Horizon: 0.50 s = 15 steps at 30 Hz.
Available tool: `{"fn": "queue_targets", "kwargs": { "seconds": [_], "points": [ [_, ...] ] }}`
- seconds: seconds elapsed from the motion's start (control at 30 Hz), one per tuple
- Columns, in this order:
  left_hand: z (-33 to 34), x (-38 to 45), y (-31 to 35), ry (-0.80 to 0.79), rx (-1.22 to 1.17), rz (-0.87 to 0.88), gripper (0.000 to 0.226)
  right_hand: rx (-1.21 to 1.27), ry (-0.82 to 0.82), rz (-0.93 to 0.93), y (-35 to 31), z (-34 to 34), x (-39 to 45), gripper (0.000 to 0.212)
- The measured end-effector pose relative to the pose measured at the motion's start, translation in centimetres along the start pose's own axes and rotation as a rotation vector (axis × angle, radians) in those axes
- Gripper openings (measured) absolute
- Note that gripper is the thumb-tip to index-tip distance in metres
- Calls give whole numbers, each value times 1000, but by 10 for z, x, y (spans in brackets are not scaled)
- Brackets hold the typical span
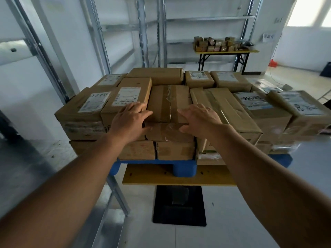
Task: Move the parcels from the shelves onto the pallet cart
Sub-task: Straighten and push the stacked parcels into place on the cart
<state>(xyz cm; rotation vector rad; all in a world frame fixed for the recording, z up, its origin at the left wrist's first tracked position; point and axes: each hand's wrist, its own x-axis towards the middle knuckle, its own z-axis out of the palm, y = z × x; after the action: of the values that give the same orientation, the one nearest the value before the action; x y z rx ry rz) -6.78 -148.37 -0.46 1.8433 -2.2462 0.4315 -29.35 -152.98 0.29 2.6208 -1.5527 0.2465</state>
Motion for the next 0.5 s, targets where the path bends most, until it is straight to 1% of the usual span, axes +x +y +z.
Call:
{"fn": "queue_targets", "kwargs": {
  "seconds": [0.07, 0.13, 0.2, 0.3, 0.37, 0.43, 0.5],
  "points": [
    [-2, -4, 6, 5, -48, -21, 63, 102, 53, 19, 15, -10, -11, 69],
    [-5, -6, 18, 20, -95, -22, 74, 126, 114, 48, 39, -21, -26, 77],
    [-7, -5, 38, 35, -152, 9, 79, 134, 129, 72, 67, -30, -43, 87],
    [-7, 1, 72, 15, -173, 98, 83, 196, 55, 122, 104, -35, -67, 107],
    [-5, 6, 92, -22, -177, 127, 88, 215, -9, 140, 125, -34, -79, 117],
    [-2, 12, 108, -64, -171, 133, 94, 182, -65, 123, 142, -29, -85, 123],
    [0, 18, 119, -95, -153, 127, 96, 151, -111, 103, 154, -23, -86, 123]
  ]
}}
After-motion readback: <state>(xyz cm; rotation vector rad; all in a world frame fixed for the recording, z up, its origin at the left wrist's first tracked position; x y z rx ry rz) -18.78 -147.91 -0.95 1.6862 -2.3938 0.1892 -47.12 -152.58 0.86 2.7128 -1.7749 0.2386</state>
